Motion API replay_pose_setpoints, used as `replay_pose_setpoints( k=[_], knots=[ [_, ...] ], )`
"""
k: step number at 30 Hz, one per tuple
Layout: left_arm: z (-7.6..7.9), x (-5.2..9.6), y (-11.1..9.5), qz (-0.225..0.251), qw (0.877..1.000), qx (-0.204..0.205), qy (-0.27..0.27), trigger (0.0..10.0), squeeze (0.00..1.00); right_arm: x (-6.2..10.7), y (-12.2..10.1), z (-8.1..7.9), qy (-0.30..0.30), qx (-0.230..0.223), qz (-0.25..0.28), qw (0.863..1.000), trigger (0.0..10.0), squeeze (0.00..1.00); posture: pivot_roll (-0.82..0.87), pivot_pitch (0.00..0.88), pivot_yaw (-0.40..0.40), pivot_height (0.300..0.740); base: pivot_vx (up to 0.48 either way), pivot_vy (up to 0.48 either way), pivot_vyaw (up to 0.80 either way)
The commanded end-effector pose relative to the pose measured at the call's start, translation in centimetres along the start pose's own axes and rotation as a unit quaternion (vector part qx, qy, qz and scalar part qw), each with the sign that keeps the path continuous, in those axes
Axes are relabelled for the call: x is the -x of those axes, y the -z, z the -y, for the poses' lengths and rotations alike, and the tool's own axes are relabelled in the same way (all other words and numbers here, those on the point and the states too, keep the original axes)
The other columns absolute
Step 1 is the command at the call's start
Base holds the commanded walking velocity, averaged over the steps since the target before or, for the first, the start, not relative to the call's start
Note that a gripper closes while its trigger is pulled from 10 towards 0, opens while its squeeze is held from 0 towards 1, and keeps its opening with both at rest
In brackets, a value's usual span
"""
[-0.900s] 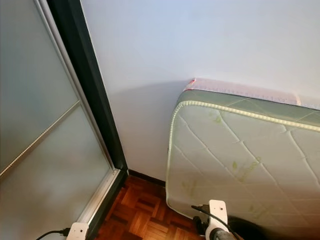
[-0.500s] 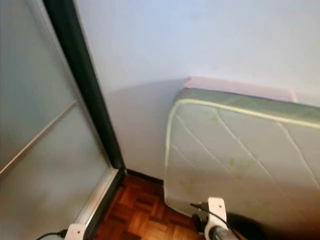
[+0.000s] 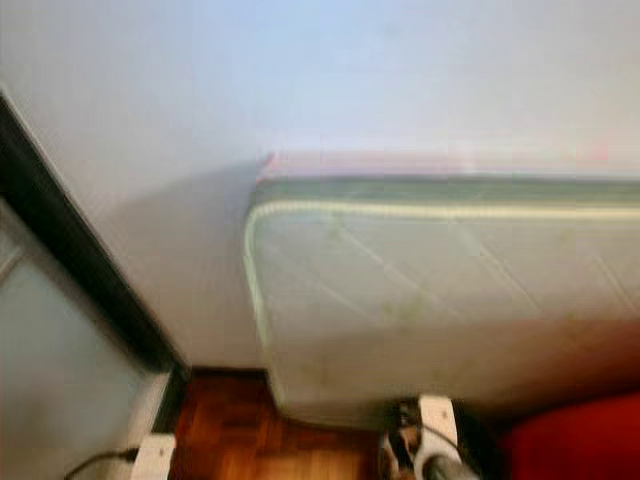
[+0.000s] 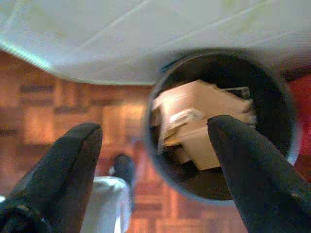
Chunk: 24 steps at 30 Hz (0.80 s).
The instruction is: Clean up the room
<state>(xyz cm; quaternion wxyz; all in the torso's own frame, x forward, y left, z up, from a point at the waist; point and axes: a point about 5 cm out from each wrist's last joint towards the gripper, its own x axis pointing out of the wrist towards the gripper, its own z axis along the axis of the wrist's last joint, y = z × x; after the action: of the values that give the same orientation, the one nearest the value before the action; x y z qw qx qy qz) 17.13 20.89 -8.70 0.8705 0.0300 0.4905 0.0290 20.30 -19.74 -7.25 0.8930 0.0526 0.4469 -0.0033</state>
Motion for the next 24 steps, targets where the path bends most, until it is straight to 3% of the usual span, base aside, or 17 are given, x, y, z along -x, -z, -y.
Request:
replay_pose_setpoints(
  k=[1,19,24],
  knots=[
    [-0.37,0.22,1.42,-0.022,1.0,0.005,-0.004,10.0,0.0,-0.05,0.24,-0.41,-0.006,0.002,-0.005,1.0,10.0,0.0,0.0,0.015,-0.009,0.74,0.0,0.0,-0.72],
    [-0.29,0.17,1.1,-0.018,1.0,-0.019,0.005,10.0,0.0,-0.07,0.26,-0.6,-0.016,0.017,-0.01,1.0,10.0,0.0,0.0,0.005,-0.002,0.74,0.0,0.0,-0.72],
    [-0.22,0.18,1.22,-0.021,1.0,-0.002,0.003,10.0,0.0,-0.09,0.19,-0.6,-0.011,0.006,-0.008,1.0,10.0,0.0,0.0,0.016,-0.002,0.74,0.0,-0.151,-0.72]
  ],
)
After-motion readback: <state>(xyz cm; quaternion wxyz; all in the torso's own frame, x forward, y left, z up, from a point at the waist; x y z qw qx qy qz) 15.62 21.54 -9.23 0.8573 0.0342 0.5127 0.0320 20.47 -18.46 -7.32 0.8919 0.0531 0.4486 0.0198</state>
